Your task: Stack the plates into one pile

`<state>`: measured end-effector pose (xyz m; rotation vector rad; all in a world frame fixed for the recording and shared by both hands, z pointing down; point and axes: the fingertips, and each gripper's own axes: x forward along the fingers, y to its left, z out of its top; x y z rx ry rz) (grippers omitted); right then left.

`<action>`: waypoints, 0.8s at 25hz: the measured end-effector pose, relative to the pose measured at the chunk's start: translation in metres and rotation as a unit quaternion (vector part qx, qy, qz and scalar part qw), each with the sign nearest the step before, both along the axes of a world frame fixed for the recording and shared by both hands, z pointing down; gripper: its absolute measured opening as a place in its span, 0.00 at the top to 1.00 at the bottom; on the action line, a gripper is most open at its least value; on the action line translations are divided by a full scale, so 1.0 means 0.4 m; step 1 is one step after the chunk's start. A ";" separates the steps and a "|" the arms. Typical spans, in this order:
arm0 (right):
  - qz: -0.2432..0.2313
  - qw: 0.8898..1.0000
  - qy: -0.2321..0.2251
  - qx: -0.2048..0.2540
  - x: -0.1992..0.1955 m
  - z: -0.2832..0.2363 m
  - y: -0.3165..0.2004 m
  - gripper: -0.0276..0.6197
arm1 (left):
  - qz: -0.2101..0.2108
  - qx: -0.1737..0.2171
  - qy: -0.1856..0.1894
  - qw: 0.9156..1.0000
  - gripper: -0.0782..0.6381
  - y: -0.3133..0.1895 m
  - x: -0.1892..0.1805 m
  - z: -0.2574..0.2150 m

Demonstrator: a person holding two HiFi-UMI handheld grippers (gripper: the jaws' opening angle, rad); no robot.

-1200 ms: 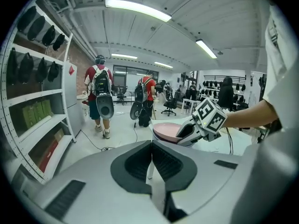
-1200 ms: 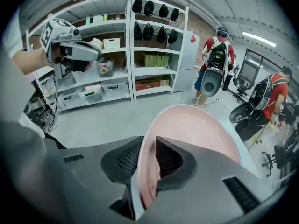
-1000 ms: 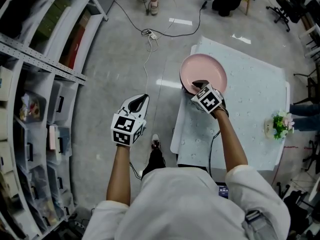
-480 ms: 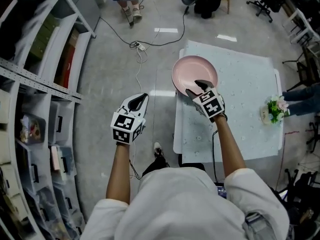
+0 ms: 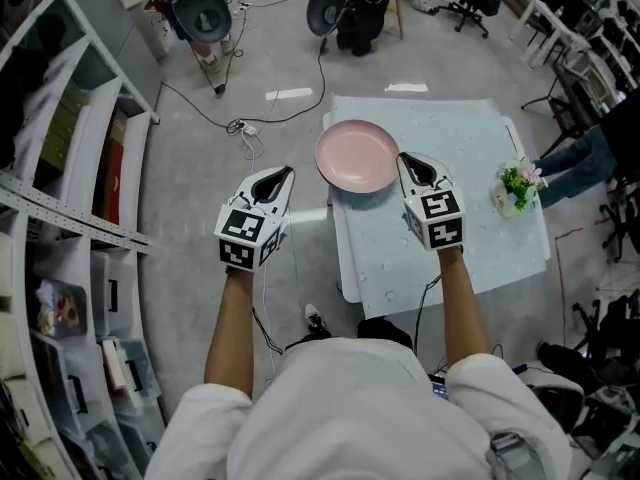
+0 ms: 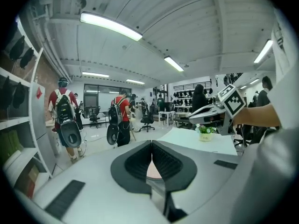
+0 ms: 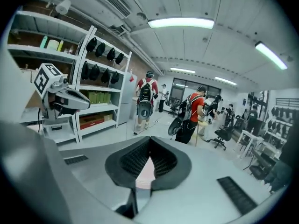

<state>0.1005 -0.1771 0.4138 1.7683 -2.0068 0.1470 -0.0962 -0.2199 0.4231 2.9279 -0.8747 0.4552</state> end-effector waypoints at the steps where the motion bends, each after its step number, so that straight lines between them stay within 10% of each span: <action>1: 0.005 1.000 0.005 0.007 0.012 -0.026 0.018 0.94 | 0.003 0.008 0.005 1.000 0.87 0.002 0.013 -0.022; 20: 0.026 0.993 0.031 0.109 0.184 -0.340 0.294 0.94 | 0.028 0.124 0.035 0.991 0.87 0.175 0.219 -0.334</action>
